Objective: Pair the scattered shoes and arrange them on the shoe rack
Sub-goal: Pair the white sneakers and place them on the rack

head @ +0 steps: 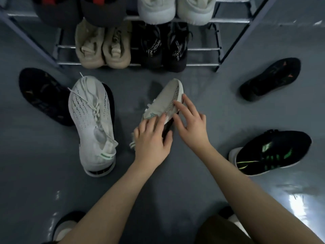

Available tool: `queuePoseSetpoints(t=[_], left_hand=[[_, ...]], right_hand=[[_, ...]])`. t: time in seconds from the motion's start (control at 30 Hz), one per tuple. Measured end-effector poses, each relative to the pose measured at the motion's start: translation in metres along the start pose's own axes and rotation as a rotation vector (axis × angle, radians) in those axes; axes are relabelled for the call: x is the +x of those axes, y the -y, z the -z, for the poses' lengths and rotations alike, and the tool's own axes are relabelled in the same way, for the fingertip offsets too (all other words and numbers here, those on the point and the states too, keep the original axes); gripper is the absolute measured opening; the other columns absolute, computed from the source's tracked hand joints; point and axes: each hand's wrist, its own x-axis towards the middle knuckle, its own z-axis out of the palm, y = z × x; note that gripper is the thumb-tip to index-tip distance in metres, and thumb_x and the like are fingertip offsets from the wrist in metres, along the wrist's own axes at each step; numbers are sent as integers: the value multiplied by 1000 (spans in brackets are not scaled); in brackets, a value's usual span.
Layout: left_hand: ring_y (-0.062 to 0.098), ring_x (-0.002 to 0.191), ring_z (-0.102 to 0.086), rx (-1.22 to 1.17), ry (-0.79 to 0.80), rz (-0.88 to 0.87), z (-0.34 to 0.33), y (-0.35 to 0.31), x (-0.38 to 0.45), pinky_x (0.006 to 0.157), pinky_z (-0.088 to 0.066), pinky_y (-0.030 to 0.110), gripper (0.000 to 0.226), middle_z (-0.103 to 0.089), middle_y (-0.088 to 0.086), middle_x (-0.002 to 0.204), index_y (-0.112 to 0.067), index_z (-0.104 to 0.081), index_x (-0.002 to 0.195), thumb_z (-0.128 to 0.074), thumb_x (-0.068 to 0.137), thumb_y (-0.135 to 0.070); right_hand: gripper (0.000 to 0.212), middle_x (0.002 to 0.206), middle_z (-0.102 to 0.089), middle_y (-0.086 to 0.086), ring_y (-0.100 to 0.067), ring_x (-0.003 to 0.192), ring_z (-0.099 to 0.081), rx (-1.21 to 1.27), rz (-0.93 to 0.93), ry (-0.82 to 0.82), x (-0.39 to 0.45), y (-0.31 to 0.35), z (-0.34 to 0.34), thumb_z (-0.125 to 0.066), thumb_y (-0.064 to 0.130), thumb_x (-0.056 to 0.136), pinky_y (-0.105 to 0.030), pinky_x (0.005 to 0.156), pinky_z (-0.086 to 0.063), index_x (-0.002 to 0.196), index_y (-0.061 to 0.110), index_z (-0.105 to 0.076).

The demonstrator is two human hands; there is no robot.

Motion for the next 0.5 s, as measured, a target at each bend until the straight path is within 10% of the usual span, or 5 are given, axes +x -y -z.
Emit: queuePoseSetpoints(t=[0.2, 0.5], left_hand=[[29, 124, -43, -55, 99, -125, -13, 0, -21, 92, -36, 45, 41, -49, 10, 138, -20, -62, 119, -41, 87, -37], [32, 129, -35, -47, -13, 107, 42, 25, -26, 99, -30, 55, 51, -41, 13, 143, -18, -47, 133, -41, 86, -35]], right_hand=[[38, 141, -48, 4, -22, 119, -50, -153, -226, 47, -25, -25, 4, -45, 42, 93, -32, 94, -20, 125, 25, -55], [69, 153, -19, -12, -32, 135, -29, -89, -383, 167, -57, 33, -17, -39, 64, 86, -46, 107, -20, 145, 37, -17]])
